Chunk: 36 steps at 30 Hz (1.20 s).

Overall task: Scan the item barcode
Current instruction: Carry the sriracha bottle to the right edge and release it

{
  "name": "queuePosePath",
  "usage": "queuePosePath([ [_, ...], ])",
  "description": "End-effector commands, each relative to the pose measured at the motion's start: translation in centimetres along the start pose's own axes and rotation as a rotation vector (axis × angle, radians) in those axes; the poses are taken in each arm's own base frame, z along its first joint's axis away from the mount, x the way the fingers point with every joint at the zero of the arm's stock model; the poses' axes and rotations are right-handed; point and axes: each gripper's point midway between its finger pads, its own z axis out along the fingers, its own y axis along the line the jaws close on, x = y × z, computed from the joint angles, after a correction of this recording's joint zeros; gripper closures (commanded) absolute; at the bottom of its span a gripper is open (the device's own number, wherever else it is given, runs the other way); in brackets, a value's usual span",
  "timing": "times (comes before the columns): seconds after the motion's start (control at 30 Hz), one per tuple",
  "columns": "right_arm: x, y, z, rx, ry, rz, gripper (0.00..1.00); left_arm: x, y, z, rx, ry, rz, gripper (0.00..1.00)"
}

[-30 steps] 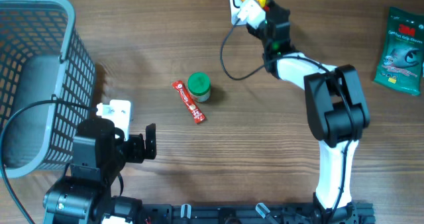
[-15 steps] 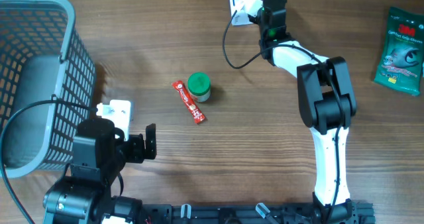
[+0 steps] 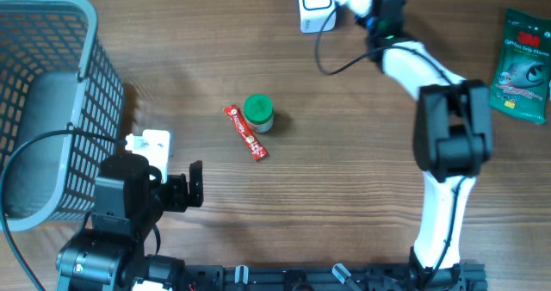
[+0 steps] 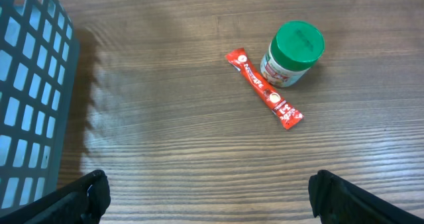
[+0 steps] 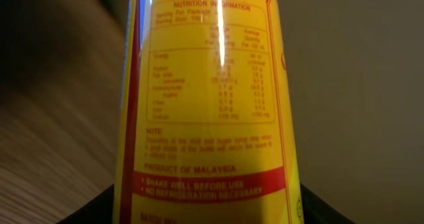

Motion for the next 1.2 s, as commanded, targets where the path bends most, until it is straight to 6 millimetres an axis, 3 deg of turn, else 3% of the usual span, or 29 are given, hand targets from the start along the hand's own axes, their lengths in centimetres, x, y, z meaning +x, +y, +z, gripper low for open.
queuePosePath([
  [0.0,3.3,-8.7,-2.4,0.111,0.045,0.309,0.62,0.1,-0.2,0.0,0.009,-0.002,-0.005,0.00],
  [0.07,6.3,-8.8,-2.1,0.059,0.083,0.410,0.59,0.1,-0.2,0.0,0.009,-0.002,-0.006,0.00],
  [0.2,14.3,-6.3,-1.7,-0.097,0.222,0.618,0.58,0.1,-0.2,0.0,0.009,-0.002,-0.006,0.00],
  [0.4,24.4,-4.1,-2.6,-0.164,0.395,0.826,0.58,0.1,-0.2,0.0,0.009,-0.002,-0.005,0.00],
  [0.53,27.5,-3.1,-3.3,-0.189,0.433,0.949,0.55,0.1,-0.2,0.0,0.009,-0.002,-0.006,0.00],
  [0.67,28.6,-1.7,-3.9,-0.229,0.453,1.074,0.59,0.1,-0.2,0.0,0.009,-0.002,-0.005,0.00],
  [0.83,32.4,-0.8,-5.2,-0.152,0.588,1.077,0.60,0.1,-0.2,0.0,0.009,-0.002,-0.006,0.00],
  [0.97,34.9,-2.2,-6.4,-0.074,0.645,1.157,0.59,0.1,-0.2,0.0,0.009,-0.002,-0.005,0.00],
  [1.17,39.0,-6.0,-9.4,0.048,0.669,1.288,0.59,0.1,-0.2,0.0,0.009,-0.002,-0.006,0.00],
])
